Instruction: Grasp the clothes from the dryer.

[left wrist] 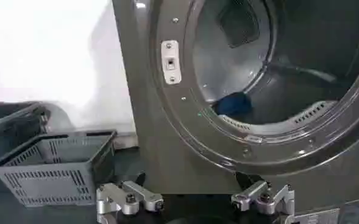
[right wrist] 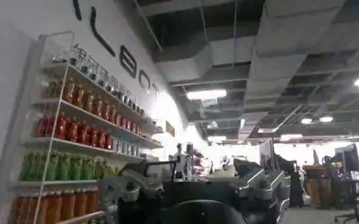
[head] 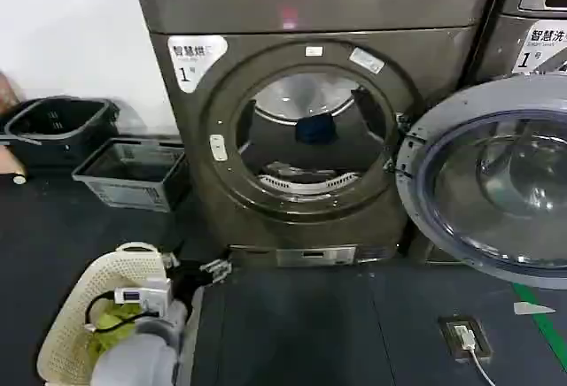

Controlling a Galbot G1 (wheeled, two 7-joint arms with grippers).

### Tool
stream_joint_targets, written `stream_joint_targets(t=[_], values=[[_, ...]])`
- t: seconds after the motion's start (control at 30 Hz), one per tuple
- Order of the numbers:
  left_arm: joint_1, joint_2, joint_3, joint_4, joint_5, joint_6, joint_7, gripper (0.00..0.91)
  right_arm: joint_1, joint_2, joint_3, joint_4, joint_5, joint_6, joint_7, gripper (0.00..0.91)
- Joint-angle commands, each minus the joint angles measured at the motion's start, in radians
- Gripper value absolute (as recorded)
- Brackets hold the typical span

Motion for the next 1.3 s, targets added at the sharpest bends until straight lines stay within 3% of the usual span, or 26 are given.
stream_joint_targets(t=[0.03,0.33,1.3], values=[[0.001,0.0,0.0,-0.001,0.004,0.049,0.001,0.907,-0.003,0.0,-0.015,-0.012,-0.031,0.034,0.027,0.907],[0.0,0.004,0.003,-0.003,0.005,0.049,0.007,0.907,-0.008,0.005,-0.018,-0.008,-0.03,0.03,0.055,0.907],[0.0,0.002,0.001,0.002,-0.041,0.049,0.02,0.907,0.001,0.004,-0.022,-0.032,-0.032,0.037,0.058,0.907]])
